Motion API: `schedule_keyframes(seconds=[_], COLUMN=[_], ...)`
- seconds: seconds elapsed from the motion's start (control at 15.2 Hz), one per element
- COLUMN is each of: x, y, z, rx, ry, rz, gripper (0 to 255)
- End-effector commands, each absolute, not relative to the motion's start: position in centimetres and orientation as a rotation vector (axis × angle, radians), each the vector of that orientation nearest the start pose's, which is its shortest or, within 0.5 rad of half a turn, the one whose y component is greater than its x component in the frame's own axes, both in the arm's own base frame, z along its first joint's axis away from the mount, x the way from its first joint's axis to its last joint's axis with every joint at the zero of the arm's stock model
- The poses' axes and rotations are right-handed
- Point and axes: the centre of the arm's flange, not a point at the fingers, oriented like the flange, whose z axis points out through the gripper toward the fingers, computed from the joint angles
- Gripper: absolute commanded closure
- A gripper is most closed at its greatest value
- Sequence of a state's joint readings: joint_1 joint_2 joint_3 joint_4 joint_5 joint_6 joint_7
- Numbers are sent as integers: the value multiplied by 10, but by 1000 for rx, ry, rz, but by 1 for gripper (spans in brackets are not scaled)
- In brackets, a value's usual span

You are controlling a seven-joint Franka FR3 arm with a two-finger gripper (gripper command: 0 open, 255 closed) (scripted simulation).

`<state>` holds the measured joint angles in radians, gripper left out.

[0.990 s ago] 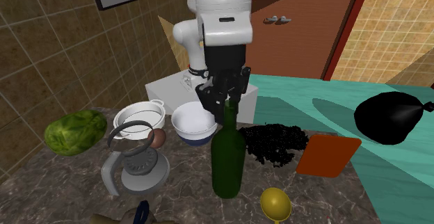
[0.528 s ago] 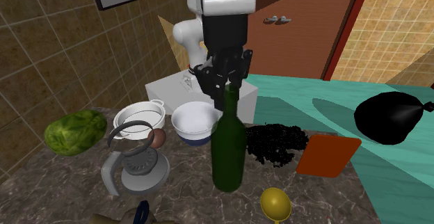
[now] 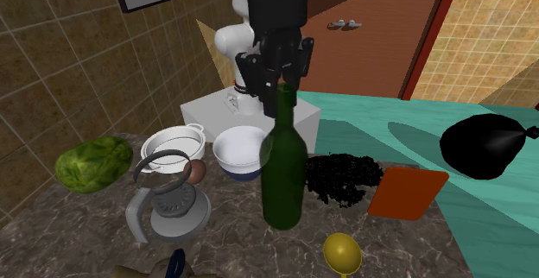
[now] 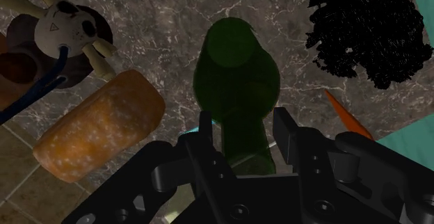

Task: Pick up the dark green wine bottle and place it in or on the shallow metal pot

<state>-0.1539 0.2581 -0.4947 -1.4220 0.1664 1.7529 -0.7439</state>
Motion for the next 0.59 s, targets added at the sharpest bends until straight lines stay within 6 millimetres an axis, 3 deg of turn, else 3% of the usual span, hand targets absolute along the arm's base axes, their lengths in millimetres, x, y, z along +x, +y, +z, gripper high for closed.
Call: schedule_keyframes(seconds=[0.0, 0.53], x=[521, 420], y=[-346, -359], z=[583, 610], rx=[-3166, -3166], ry=[-148, -148], rz=[-172, -172], gripper=[255, 255])
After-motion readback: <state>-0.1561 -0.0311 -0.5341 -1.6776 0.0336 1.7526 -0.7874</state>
